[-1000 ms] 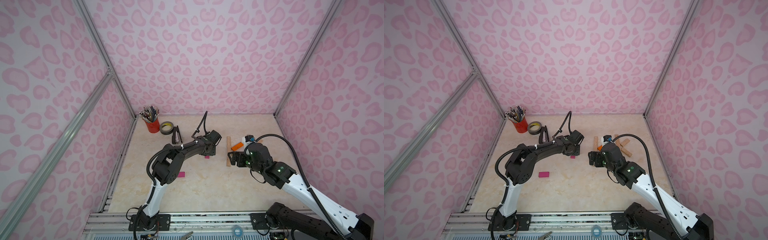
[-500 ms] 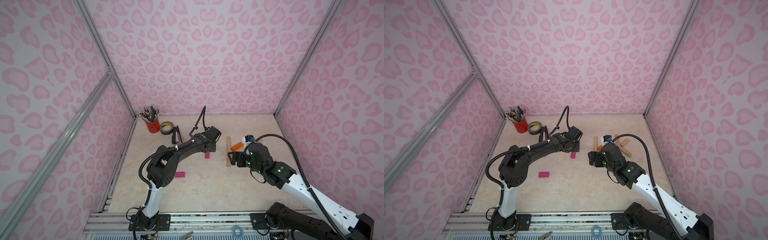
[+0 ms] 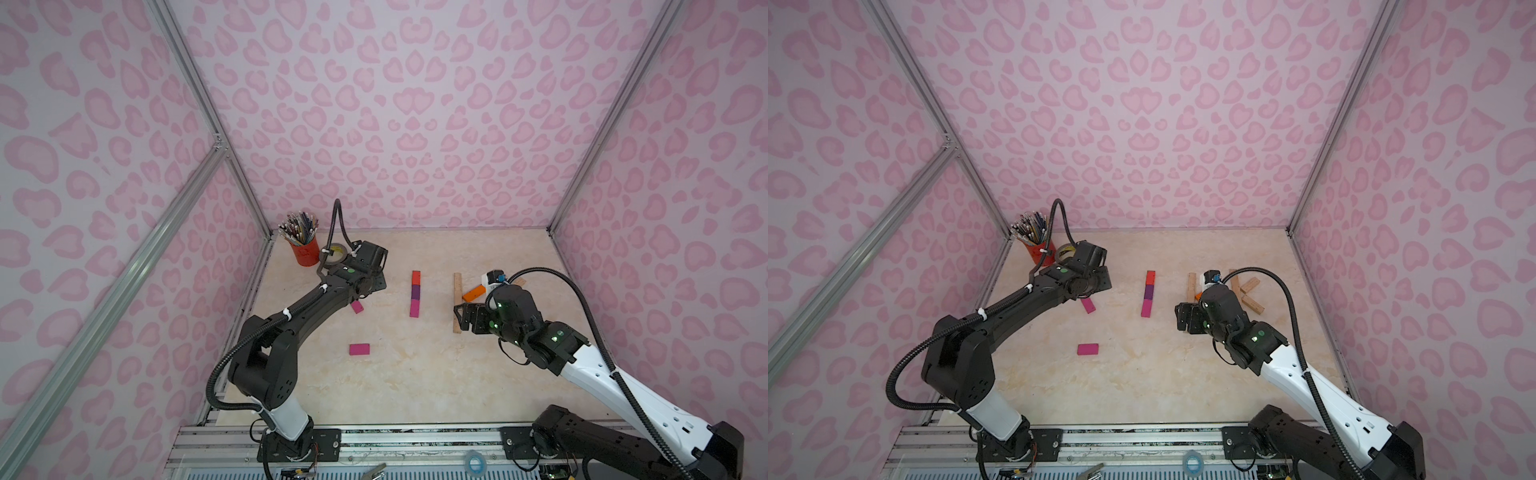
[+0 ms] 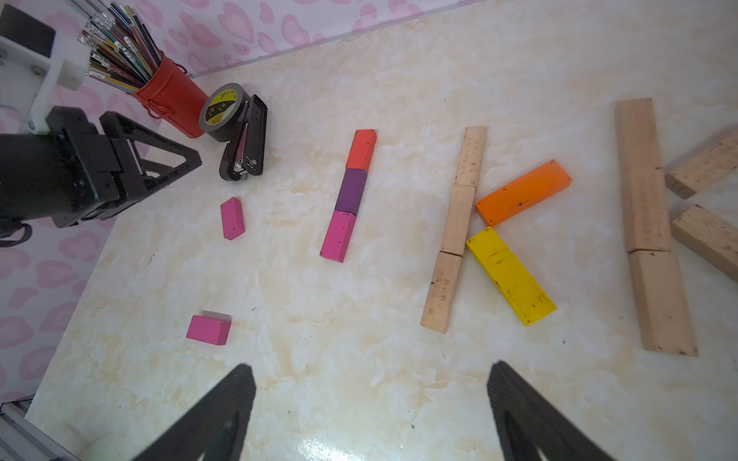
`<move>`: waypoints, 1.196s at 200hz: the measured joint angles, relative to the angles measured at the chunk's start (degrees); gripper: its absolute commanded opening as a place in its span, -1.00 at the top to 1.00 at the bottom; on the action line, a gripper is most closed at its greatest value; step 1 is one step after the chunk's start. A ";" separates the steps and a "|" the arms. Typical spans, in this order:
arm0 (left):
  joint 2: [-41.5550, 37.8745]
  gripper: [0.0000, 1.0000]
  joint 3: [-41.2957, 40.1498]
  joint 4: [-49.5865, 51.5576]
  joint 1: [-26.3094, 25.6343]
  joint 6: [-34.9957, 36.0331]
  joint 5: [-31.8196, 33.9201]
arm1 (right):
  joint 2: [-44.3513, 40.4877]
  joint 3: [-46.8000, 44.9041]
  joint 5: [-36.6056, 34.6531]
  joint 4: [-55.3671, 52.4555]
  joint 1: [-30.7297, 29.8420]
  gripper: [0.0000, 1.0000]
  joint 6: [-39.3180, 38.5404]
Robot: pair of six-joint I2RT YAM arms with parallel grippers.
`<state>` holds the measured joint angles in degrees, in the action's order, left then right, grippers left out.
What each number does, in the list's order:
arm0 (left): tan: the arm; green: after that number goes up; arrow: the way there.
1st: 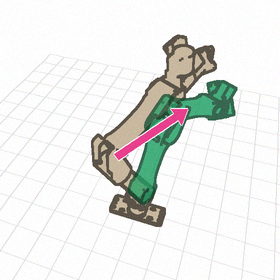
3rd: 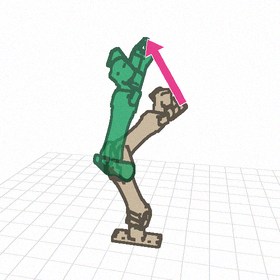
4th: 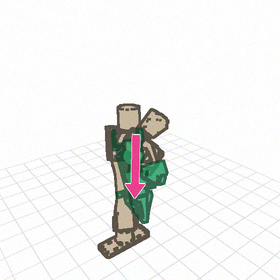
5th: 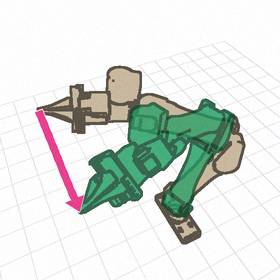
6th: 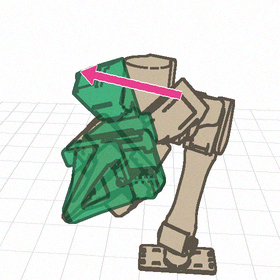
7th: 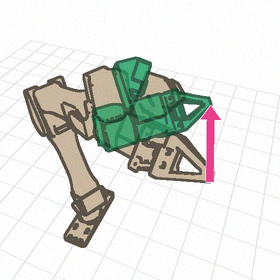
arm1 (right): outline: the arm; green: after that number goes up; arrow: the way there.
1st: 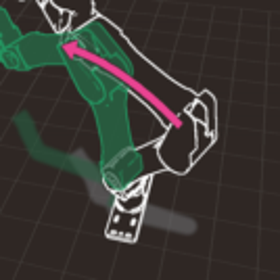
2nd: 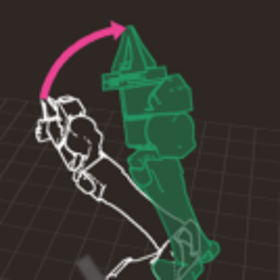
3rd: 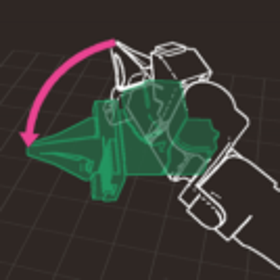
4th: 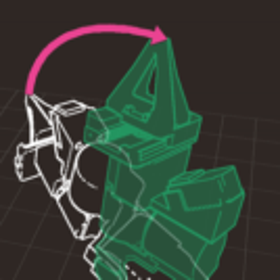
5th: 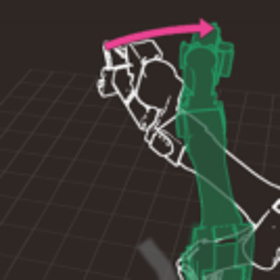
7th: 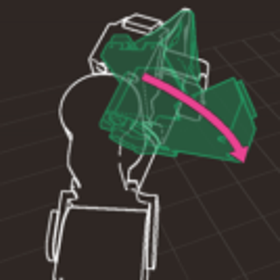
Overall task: Assemble the letter k with building blocks
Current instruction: Pick up the building block from the center of the board.
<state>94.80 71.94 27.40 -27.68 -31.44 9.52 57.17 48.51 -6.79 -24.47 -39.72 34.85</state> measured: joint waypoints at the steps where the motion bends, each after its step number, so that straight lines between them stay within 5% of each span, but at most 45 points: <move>1: -0.17 -0.09 -0.37 0.00 0.26 0.00 0.00 | 0.02 0.00 0.00 0.02 0.00 -0.84 0.00; 37: -3.10 -0.09 -8.57 -1.70 6.91 0.04 -1.51 | 0.28 0.02 0.52 0.02 0.00 -0.84 0.00; 84: -0.92 -0.10 -12.57 -4.04 9.33 0.55 -3.61 | 2.47 1.60 2.82 0.22 -0.17 -0.82 -0.07; 239: 13.62 0.14 -3.91 -6.97 7.54 3.23 -6.34 | 13.90 7.50 11.96 4.09 -8.00 -0.83 -5.97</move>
<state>108.42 68.03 20.43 -20.14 -28.21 3.18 71.07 56.01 5.17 -20.38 -47.72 28.88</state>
